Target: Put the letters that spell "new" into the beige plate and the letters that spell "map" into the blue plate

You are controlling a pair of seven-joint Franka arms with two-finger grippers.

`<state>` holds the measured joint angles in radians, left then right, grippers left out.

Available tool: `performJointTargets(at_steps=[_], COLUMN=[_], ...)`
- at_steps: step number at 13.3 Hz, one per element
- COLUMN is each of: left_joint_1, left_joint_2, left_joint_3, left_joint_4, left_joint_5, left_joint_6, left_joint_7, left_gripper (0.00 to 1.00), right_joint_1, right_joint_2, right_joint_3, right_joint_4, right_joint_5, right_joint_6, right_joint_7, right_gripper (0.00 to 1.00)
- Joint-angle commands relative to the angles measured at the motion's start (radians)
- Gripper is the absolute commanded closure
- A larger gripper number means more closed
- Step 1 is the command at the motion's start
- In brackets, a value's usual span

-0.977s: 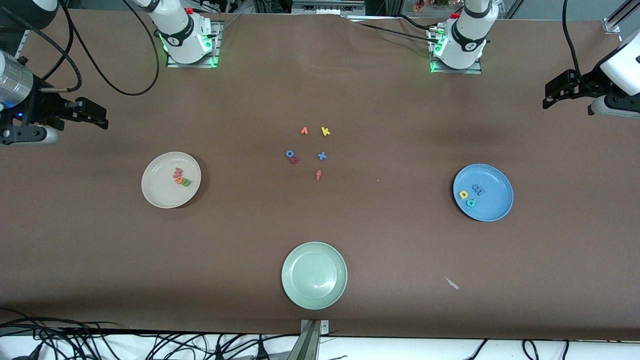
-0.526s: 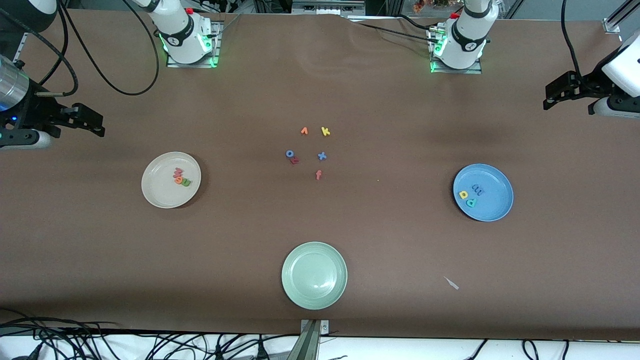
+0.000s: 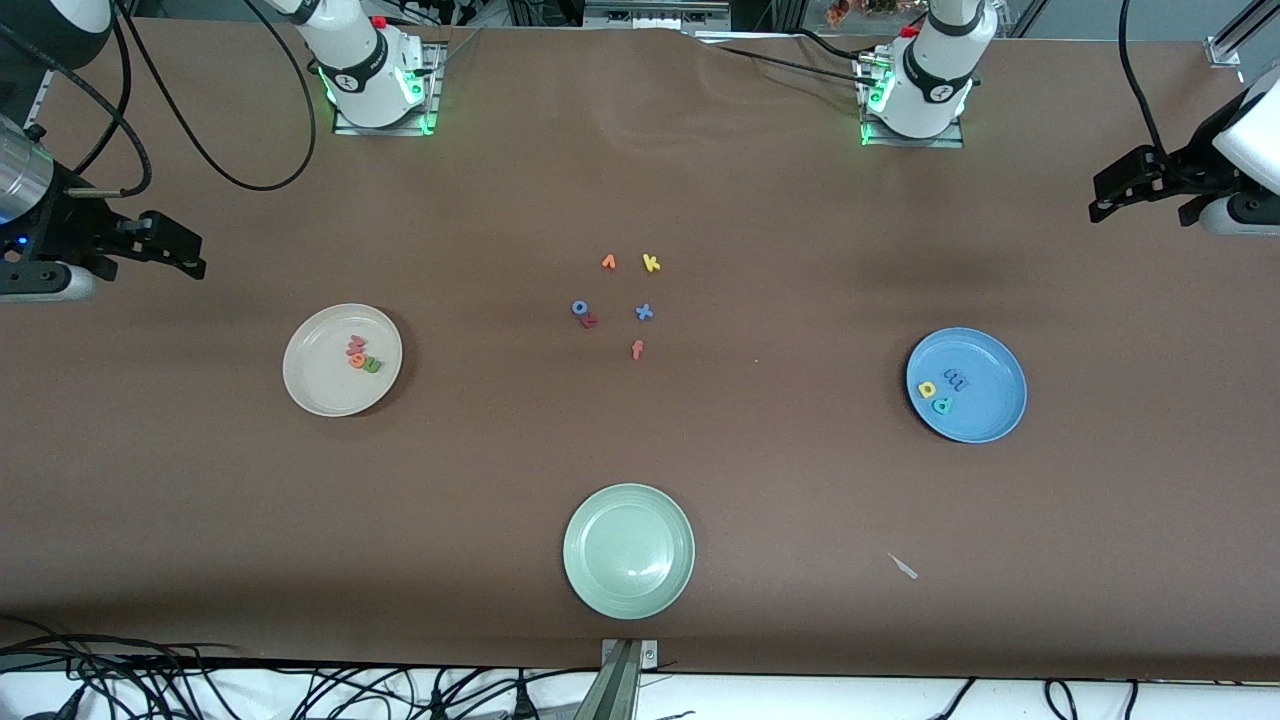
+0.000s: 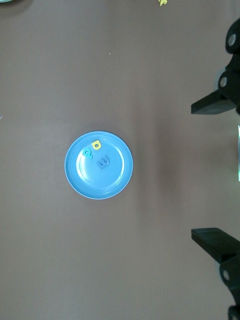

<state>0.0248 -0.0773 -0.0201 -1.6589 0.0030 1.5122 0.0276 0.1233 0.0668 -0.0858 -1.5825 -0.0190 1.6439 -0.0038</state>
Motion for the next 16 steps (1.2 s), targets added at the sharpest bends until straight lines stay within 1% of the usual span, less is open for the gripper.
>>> performJointTargets(at_steps=[1, 16], left_joint_1=[0.001, 0.006], left_joint_2=[0.016, 0.028], left_joint_3=[-0.003, -0.003], left_joint_4=[0.033, 0.041], left_joint_5=[-0.012, -0.014], left_joint_6=[-0.017, -0.020], left_joint_7=[-0.005, -0.006], left_gripper=[0.00, 0.00], right_joint_1=[-0.014, -0.005], right_joint_2=[-0.018, 0.001], right_joint_3=[0.017, 0.015], right_joint_4=[-0.022, -0.004], right_joint_5=[0.001, 0.002], right_joint_6=[0.023, 0.013], right_joint_7=[-0.009, -0.012], right_gripper=[0.00, 0.00])
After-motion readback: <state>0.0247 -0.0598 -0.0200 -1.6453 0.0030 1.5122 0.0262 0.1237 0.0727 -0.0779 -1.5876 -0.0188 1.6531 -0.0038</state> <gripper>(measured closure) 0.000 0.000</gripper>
